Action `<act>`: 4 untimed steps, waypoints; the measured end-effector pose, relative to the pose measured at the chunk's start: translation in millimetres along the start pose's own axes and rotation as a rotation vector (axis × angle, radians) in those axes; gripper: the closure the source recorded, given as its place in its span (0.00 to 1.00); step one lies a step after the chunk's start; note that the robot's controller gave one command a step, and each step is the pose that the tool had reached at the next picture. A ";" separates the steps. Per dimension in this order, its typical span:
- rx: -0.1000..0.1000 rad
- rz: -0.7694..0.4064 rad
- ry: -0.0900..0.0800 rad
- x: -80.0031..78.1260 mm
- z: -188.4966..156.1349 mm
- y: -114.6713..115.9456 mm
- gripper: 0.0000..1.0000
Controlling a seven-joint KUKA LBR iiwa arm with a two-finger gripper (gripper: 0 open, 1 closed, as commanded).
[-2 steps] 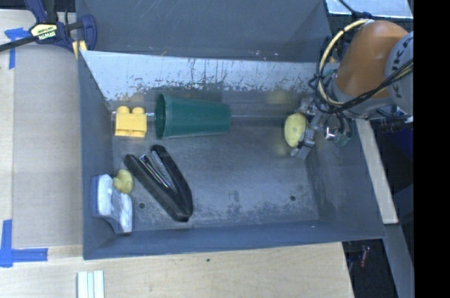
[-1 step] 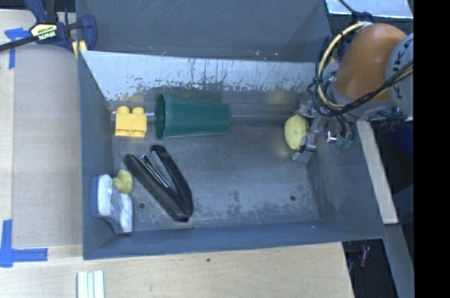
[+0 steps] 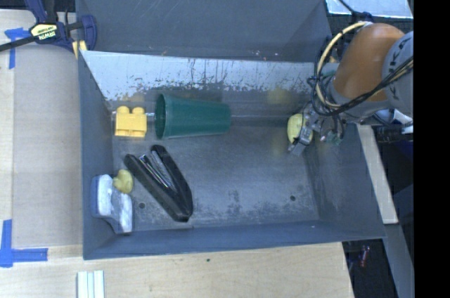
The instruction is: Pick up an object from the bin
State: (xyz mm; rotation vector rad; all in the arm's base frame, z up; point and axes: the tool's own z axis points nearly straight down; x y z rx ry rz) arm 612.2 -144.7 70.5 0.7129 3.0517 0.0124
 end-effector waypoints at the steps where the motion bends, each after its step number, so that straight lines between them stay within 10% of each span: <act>1: 0.000 0.000 0.000 0.0 -0.3 0.0 1.00; 4: -0.001 -0.003 -0.005 -1.1 -38.8 0.0 1.00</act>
Offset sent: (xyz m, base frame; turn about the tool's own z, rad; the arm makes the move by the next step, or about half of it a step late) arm 0.0001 0.0000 0.0100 -0.0001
